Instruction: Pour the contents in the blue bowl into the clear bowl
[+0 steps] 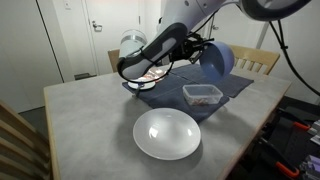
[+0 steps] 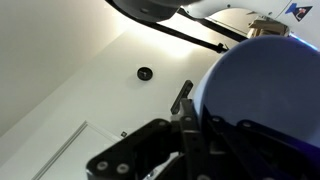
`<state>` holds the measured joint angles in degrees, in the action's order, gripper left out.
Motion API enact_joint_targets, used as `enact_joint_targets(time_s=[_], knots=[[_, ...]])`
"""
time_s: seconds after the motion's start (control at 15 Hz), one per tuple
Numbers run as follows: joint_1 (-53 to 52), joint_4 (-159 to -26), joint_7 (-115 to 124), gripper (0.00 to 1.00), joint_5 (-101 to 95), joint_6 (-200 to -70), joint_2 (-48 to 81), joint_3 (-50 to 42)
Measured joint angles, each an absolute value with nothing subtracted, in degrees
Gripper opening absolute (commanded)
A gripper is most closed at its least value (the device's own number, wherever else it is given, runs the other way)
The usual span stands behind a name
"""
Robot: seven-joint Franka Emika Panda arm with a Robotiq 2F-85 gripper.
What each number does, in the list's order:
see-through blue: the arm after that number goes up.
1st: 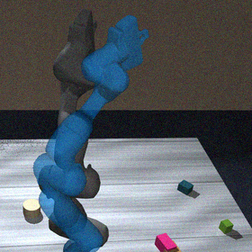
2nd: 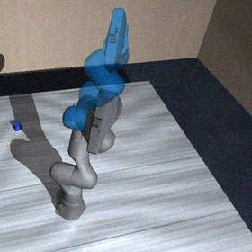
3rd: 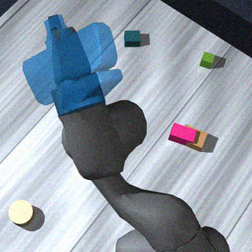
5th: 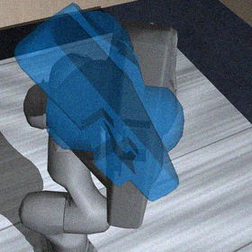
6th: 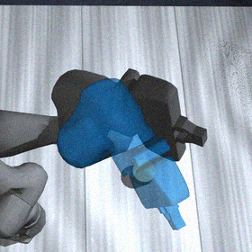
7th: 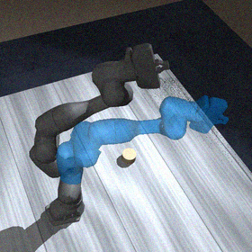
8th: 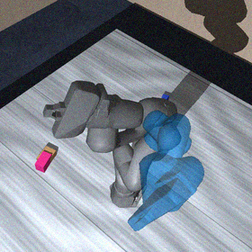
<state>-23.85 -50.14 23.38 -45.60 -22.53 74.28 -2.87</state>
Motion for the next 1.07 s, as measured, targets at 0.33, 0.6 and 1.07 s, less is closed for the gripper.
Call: enact_joint_targets(time_s=[0.33, 0.6, 1.07], knots=[[-23.9, -50.1, 23.5, 0.02, -45.6, -22.5, 74.3, -2.9], [-23.9, -50.1, 23.5, 0.07, -45.6, -22.5, 74.3, -2.9], [-22.6, -50.0, 25.0, 0.02, -41.9, -25.5, 73.0, -2.8]])
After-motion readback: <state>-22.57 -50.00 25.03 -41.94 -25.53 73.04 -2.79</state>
